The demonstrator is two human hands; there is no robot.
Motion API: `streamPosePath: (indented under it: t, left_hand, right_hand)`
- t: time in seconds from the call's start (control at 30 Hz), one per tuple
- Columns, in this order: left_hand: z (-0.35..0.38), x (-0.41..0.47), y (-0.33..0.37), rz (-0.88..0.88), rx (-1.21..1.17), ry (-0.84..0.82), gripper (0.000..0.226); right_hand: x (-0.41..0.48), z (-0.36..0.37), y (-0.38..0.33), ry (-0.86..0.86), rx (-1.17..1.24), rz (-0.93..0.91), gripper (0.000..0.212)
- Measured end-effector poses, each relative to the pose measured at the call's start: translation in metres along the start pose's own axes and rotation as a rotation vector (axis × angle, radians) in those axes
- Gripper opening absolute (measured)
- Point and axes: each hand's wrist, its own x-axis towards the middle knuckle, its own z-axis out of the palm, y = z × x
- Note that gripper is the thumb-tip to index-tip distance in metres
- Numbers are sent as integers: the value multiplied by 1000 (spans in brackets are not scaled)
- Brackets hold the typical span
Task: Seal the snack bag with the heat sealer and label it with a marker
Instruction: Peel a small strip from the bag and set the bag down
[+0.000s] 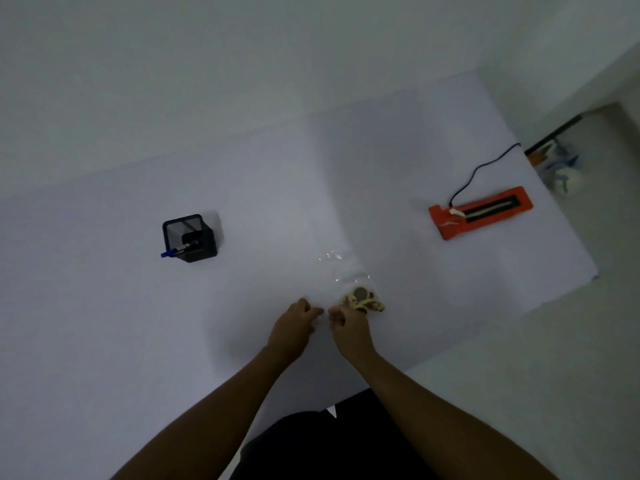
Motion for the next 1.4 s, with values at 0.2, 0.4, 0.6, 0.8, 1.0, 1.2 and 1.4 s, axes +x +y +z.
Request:
streamPosePath:
  t: [0.2,0.4,0.6,0.8,1.0,1.2,1.4]
  left_hand:
    - [0,-2,2,-1,40,42,23]
    - [-5,-11,5,-122,-61,142,10]
    - [-43,-27,15,-315,-590,380,15]
    - [-88,-52,23,-298,-789,580,17]
    - [-117,-79,32,-346,-942,678,16]
    - [-118,-107,23,-426,-1036,774,7]
    - [-113,-134,5,-556,-1051,874,8]
  right_hand:
    - [-5,3,4,-24,-26,7,24]
    - [-5,3,-2,-68,-30,-21,29]
    - [-8,-14,-31,-106,160,-62,27]
    - [-25,-30,-84,-261,456,-119,27]
    - [-38,-20,-124,-345,515,-213,23]
    - [-40,-4,-137,-379,417,-269,13]
    - [-26,32,-111,-352,293,-135,11]
